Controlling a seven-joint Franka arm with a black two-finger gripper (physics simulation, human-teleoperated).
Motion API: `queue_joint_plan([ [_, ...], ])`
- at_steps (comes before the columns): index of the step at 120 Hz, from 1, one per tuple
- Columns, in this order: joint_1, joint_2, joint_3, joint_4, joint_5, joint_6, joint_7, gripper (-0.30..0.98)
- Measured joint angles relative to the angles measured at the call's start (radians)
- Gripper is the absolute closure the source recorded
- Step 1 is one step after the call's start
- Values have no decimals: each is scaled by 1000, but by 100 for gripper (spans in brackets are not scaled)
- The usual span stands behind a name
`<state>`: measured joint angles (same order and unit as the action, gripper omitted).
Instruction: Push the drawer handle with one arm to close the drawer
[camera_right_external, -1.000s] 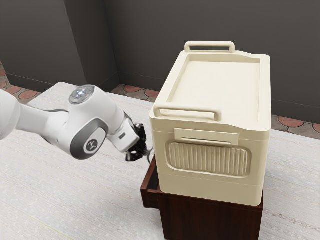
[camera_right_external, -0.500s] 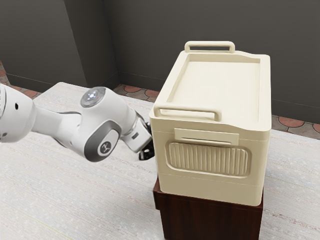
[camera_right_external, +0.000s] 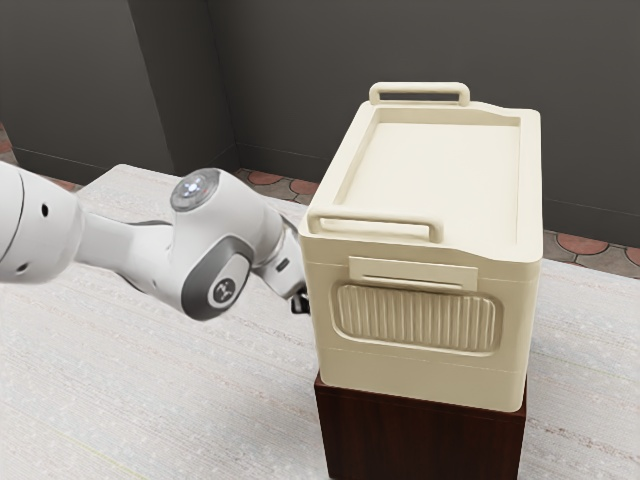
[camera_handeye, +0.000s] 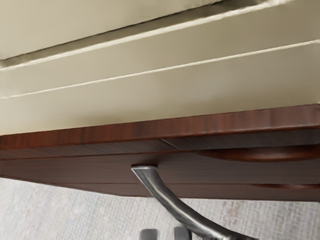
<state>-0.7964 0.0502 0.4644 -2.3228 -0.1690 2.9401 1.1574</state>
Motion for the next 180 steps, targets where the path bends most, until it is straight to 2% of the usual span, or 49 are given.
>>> queue_joint_plan([
  [20,-17,-68,10,-56,-4,-4,0,79],
  [45,-49,-100,91,-84,0,-7,3,79],
  [63,-12,-94,160,-79,3,-9,6,79],
  [76,49,-83,175,-57,2,-39,-1,79],
  [92,128,-61,178,26,9,-153,-31,79],
  [117,231,-40,177,239,139,-462,-146,79],
  [138,286,-40,170,336,205,-709,-277,78],
  [142,293,-41,168,342,215,-745,-302,75],
  [163,304,-44,164,357,262,-869,-409,37],
  [180,298,-44,163,365,267,-916,-478,19],
])
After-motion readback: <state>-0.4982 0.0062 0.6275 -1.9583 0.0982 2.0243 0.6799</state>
